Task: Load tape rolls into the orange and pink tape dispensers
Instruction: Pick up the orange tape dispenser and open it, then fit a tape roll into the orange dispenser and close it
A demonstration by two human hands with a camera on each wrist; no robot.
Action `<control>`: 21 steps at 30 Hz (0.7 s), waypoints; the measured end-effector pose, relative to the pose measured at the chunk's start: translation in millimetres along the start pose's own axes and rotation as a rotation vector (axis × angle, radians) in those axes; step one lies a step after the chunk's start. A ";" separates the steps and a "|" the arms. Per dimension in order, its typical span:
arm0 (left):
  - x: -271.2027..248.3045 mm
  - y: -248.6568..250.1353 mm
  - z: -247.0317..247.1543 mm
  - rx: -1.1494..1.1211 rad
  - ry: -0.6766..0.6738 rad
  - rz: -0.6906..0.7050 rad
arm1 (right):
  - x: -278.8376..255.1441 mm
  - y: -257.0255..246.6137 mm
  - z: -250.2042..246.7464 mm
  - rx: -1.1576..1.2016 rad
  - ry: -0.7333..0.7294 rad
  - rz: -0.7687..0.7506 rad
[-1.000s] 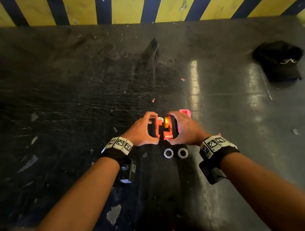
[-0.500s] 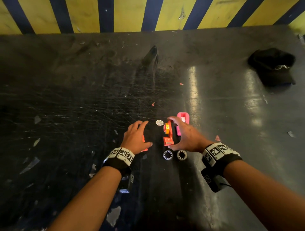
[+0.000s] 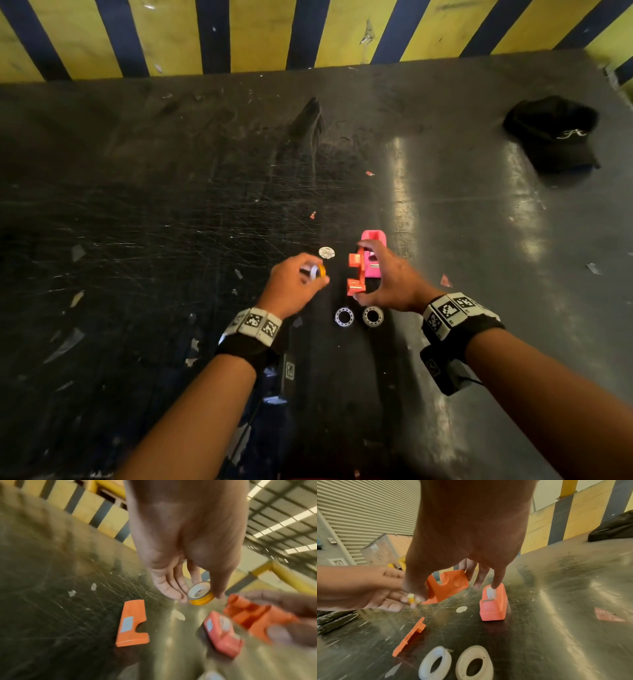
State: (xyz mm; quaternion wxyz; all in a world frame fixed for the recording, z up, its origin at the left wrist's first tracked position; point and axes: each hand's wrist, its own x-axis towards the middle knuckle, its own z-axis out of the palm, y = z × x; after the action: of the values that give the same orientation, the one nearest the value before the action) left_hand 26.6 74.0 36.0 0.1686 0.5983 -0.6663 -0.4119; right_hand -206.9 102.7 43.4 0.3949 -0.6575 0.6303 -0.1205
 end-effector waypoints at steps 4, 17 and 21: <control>-30.0 -24.8 28.1 0.495 -0.152 -0.018 | -8.2 8.6 4.4 -0.003 -0.029 0.030; -25.6 4.2 94.7 0.810 -0.073 -0.025 | -30.3 29.7 3.7 -0.019 -0.029 0.028; -19.4 5.4 96.1 0.615 -0.068 -0.124 | -40.3 35.5 0.2 -0.024 -0.056 0.019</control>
State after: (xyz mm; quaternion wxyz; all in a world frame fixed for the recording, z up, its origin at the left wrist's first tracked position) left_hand -41.5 125.3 -12.8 -0.0682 0.6466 -0.7271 -0.2205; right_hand -239.9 143.8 33.1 0.4057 -0.6591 0.6266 -0.0910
